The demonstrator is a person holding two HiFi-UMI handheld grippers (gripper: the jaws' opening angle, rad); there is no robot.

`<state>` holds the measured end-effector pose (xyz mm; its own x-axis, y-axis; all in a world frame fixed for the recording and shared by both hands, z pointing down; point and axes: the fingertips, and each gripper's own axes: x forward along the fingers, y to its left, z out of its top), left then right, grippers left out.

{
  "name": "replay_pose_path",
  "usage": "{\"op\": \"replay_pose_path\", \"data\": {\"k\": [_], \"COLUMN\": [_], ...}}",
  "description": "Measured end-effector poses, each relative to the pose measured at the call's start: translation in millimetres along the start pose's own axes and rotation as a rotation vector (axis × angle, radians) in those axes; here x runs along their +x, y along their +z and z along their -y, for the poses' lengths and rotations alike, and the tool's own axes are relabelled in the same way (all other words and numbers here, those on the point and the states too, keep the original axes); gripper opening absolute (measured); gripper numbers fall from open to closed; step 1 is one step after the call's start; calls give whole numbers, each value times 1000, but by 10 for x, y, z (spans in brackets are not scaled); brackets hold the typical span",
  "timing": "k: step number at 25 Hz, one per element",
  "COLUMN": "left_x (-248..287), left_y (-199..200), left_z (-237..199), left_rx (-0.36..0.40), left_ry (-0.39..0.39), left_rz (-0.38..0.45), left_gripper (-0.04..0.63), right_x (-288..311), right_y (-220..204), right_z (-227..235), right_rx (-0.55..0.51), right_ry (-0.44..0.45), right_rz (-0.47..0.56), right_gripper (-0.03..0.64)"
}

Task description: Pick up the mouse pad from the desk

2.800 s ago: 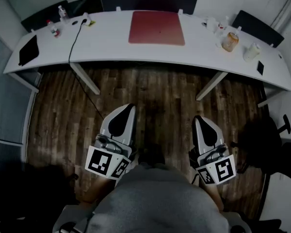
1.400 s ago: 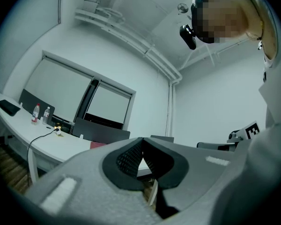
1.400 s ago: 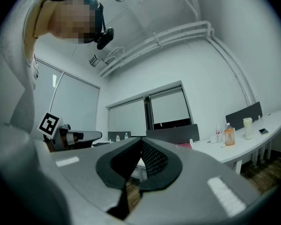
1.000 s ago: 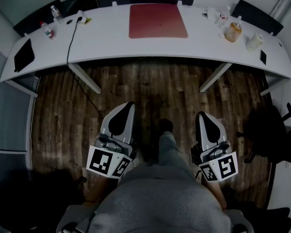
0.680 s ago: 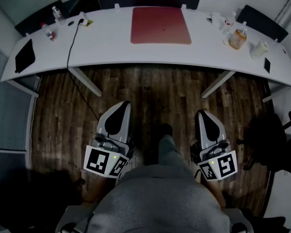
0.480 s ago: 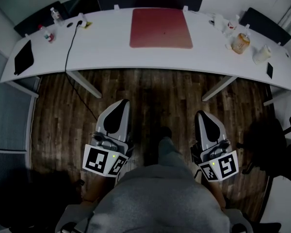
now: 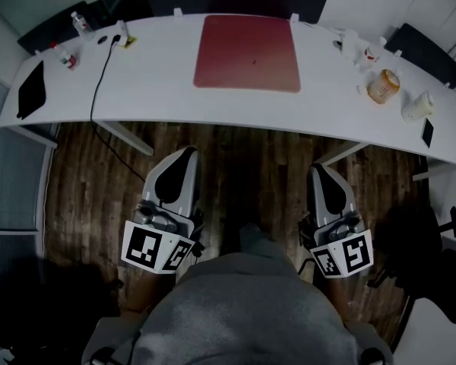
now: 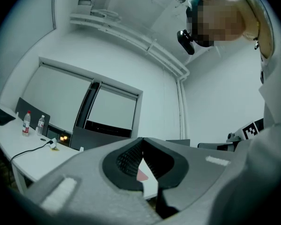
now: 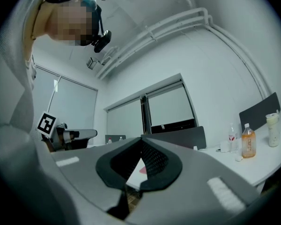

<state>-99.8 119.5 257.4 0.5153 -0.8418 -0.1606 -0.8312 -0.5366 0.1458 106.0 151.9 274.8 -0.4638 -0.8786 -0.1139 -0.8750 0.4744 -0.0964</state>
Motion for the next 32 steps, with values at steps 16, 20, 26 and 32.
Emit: {"op": "replay_pose_path", "data": {"k": [16,20,26,32], "left_x": [919,962,999,1023], "left_y": [-100,-134,-160,-162], "left_z": [-84,-132,-170,-165], "left_rx": [20,20,27,24], "left_ry": [45,62,74,65], "left_rz": [26,21,11,7], "left_gripper": [-2,-2,-2,-2], "right_x": [471,555,639,697], "right_y": [6,-54,-33,-77], "right_z": [876,961,1013,1006], "right_rx": [-21,-19,-18,-12], "right_ry": [53,56,59,73], "right_rz": [-5,-19,-15,-31], "right_gripper": [0,0,0,0]}}
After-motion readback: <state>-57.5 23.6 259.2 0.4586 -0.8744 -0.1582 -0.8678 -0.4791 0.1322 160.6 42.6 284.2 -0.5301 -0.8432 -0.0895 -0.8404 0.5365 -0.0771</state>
